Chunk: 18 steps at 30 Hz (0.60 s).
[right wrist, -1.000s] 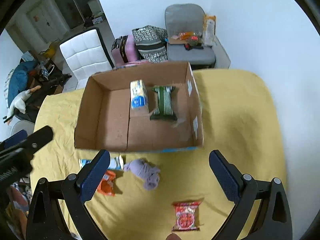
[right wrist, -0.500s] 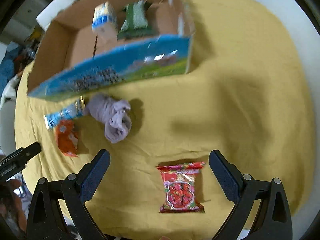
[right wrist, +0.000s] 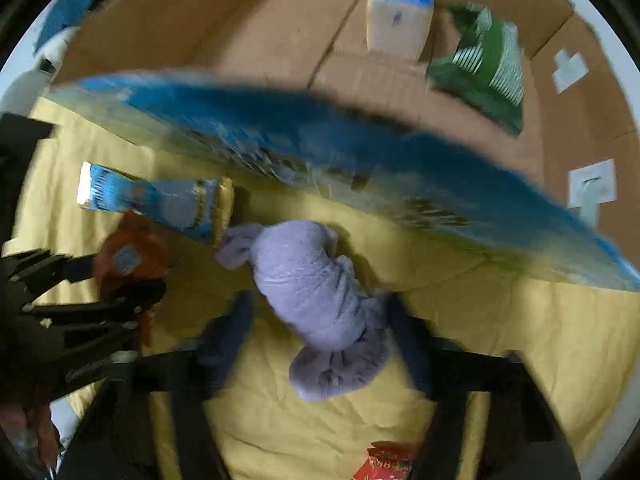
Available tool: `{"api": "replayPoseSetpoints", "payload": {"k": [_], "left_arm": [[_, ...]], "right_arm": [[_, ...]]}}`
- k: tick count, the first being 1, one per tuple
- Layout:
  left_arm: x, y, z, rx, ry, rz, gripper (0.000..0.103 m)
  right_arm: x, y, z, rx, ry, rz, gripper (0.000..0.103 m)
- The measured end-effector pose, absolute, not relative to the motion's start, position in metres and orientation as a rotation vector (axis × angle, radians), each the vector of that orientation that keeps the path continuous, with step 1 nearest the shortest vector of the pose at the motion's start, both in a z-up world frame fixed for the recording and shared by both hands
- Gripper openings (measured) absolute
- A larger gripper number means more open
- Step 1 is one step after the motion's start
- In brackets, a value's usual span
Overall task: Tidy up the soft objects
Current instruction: 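Grasp the orange snack bag with the left tool while the right tool grasps the lavender sock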
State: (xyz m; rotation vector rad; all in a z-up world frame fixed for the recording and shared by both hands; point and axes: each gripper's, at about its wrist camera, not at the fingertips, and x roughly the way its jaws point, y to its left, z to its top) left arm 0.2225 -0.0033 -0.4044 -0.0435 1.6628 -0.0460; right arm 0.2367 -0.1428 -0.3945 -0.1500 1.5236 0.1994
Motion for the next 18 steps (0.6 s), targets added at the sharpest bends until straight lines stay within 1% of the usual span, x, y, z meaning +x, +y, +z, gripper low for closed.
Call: {"api": "replayPoseSetpoints", "payload": {"k": [1,4,6,7,9,10,11,14,17,18], "left_arm": [[0.22,-0.003,-0.405,-0.05,1.666,-0.048,0.041],[0.202,-0.002,-0.407,-0.061,1.675,-0.051,0.041],[0.196,-0.001,-0.408,-0.048,1.664,-0.051,0.041],[0.194,-0.002,-0.408,-0.042,1.663,-0.053,0.041],[0.191,-0.008,-0.409,-0.008,1.654,-0.045,0.041],[0.19,-0.011,-0.409,0.006,1.649,-0.042,0.041],[0.19,-0.013,-0.409,0.022,1.646,-0.034,0.041],[0.186,-0.018,-0.41,0.034,1.638,-0.024,0.041],[0.183,-0.021,-0.409,0.023,1.636,-0.018,0.041],[0.181,-0.02,-0.41,0.019,1.635,-0.017,0.041]], "right_arm": [[0.237,-0.147,-0.398,-0.107,1.544,0.192,0.046],[0.229,-0.169,-0.397,0.059,1.605,0.114,0.044],[0.216,-0.191,-0.403,0.249,1.7,0.063,0.044],[0.21,-0.199,-0.407,0.321,1.727,0.046,0.046],[0.205,-0.207,-0.411,0.387,1.722,0.032,0.049],[0.206,-0.208,-0.412,0.38,1.712,0.023,0.053],[0.206,-0.208,-0.413,0.377,1.7,0.017,0.053],[0.203,-0.197,-0.418,0.32,1.692,0.02,0.053],[0.203,-0.182,-0.419,0.205,1.686,0.014,0.053],[0.203,-0.179,-0.419,0.179,1.682,0.009,0.05]]}}
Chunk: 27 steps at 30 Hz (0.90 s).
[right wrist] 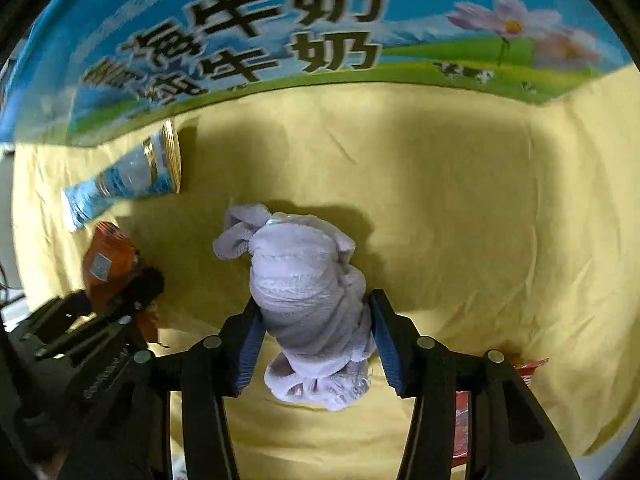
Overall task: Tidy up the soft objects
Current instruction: 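Grasp the orange snack bag with the left tool while the right tool grasps the lavender sock, then lower both held items into the box and open both tools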
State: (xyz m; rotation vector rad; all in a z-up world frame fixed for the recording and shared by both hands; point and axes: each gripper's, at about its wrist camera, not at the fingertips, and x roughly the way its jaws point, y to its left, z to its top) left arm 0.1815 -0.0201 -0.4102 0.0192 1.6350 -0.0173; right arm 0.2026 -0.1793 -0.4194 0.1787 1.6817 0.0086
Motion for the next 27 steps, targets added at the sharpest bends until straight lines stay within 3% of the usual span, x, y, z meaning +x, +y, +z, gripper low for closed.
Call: {"api": "replayPoseSetpoints", "payload": {"k": [4,10,27], "left_arm": [[0.2,-0.015,-0.407,0.006,1.639,-0.012,0.037],[0.185,-0.023,-0.391,-0.013,1.626,-0.017,0.036],[0.163,-0.054,-0.221,-0.019,1.367,-0.114,0.036]], "right_arm": [[0.198,-0.166,-0.423,0.104,1.679,0.001,0.04],[0.187,-0.166,-0.404,0.109,1.653,-0.025,0.037],[0.149,-0.221,-0.238,0.291,1.432,-0.032,0.037]]}}
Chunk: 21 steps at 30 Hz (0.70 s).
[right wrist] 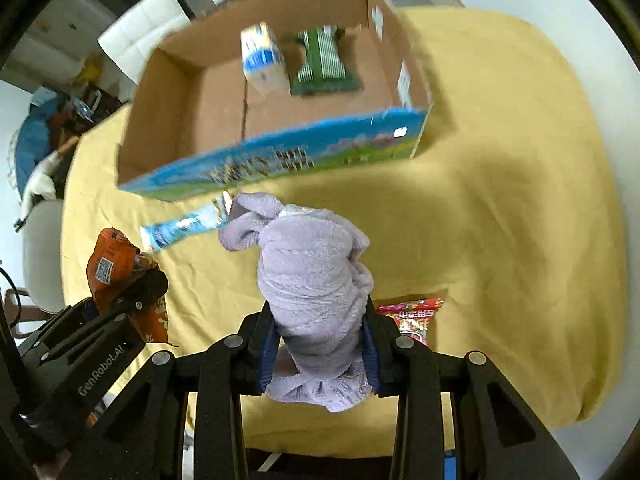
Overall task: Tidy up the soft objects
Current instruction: 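Lower both held items into the box and open both tools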
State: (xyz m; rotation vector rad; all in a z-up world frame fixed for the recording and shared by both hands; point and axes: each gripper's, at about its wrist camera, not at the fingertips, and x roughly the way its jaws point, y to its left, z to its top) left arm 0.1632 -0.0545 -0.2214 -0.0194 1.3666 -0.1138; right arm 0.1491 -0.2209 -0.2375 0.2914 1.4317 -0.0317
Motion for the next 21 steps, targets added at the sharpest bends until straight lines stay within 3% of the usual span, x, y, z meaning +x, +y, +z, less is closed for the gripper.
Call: {"api": "replayPoseSetpoints", "payload": {"k": [11,21], "left_arm": [[0.189,-0.065,-0.141,-0.046,1.247,-0.183,0.036],[0.248,-0.069,-0.136,-0.032,1.24,-0.21,0.036]], "right_arm": [[0.146,-0.227,-0.165,0.333,1.305,0.022,0.037],[0.179,-0.235,-0.147,0.37,1.26,0.017,0.037]]}}
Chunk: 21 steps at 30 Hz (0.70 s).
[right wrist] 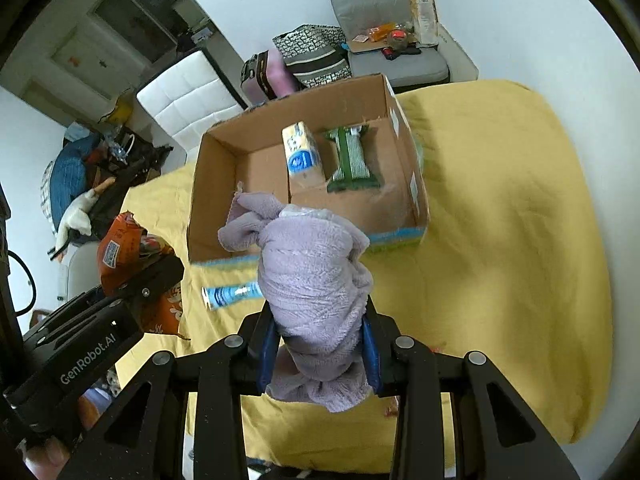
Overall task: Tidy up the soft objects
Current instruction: 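Lower both held items into the box and open both tools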
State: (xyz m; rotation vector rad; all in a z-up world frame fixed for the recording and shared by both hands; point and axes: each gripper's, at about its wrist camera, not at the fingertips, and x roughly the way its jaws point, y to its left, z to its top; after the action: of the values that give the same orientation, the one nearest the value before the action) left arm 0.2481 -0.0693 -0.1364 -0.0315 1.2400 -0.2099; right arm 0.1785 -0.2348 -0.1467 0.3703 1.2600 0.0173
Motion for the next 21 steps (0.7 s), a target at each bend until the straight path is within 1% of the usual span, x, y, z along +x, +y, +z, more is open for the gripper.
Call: {"api": "replayPoseSetpoints", "payload": {"k": [3,7,17,21], "left_arm": [[0.272,-0.068,-0.146,-0.024,1.257,-0.206,0.036],[0.312,-0.064,-0.172,0.003,1.308,-0.182,0.036],[0.388,-0.043,-0.259,-0.03,1.496,-0.151,0.036],[0.413,-0.045,-0.284,-0.017,1.535,-0.147,0.036]], "right_arm": [[0.199,-0.24,-0.152,0.369,1.251,-0.015,0.037],[0.231,-0.246,-0.167,0.354,1.258,-0.065,0.037],[0.306,-0.257,-0.255,0.347,1.369,-0.148,0.037],[0.326,-0.253,-0.283,0.32,1.409,-0.158,0.037]]}}
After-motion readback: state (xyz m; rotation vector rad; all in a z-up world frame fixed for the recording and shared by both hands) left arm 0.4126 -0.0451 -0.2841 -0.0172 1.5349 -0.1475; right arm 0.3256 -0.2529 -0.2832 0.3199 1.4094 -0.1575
